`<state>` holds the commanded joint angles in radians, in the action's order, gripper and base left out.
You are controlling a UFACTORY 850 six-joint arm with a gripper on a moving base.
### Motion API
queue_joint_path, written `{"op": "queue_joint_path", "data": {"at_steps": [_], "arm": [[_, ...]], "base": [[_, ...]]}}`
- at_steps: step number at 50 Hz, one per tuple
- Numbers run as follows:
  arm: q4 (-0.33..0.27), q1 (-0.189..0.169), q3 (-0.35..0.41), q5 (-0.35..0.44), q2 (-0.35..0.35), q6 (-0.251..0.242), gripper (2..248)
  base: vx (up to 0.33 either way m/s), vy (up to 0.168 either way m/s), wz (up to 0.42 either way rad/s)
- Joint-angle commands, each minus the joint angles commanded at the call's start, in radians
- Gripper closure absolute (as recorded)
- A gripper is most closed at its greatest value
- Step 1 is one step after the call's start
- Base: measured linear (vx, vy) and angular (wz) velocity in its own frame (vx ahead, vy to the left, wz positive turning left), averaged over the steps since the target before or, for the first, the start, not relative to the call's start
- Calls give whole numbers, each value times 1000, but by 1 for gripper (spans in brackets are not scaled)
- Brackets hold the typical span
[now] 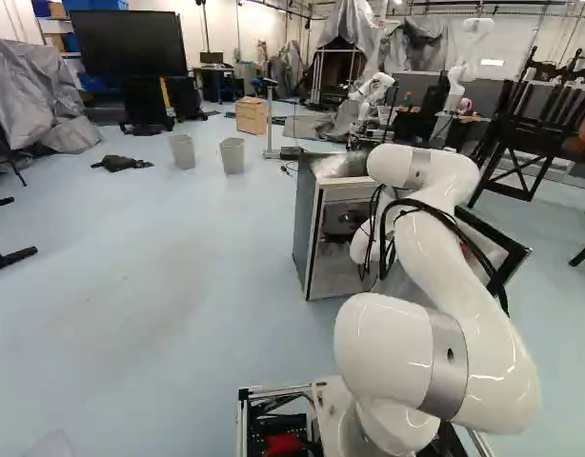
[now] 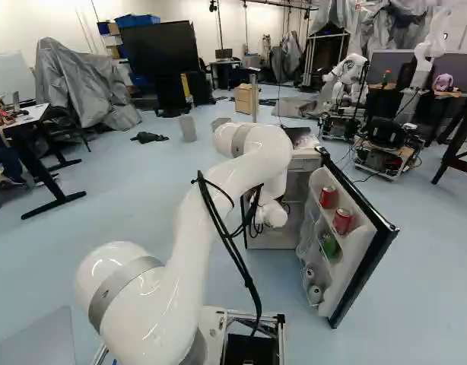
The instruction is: Grab a drink from the fridge
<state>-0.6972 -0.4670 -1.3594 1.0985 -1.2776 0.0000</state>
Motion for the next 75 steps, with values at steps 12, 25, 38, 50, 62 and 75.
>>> {"op": "queue_joint_path", "data": {"at_steps": [12,25,38,50,62,75], "arm": [[0,0,-30,21,-40,0,3],[0,0,-65,36,-83,0,3],[0,-1,-90,41,-114,0,3],[0,0,-93,41,-117,0,3],[0,2,-106,45,-123,0,3],[0,5,-124,50,-132,0,3]], "base": [[0,0,0],[0,0,0],[0,0,0],[0,0,0],[0,0,0],[0,0,0]]}}
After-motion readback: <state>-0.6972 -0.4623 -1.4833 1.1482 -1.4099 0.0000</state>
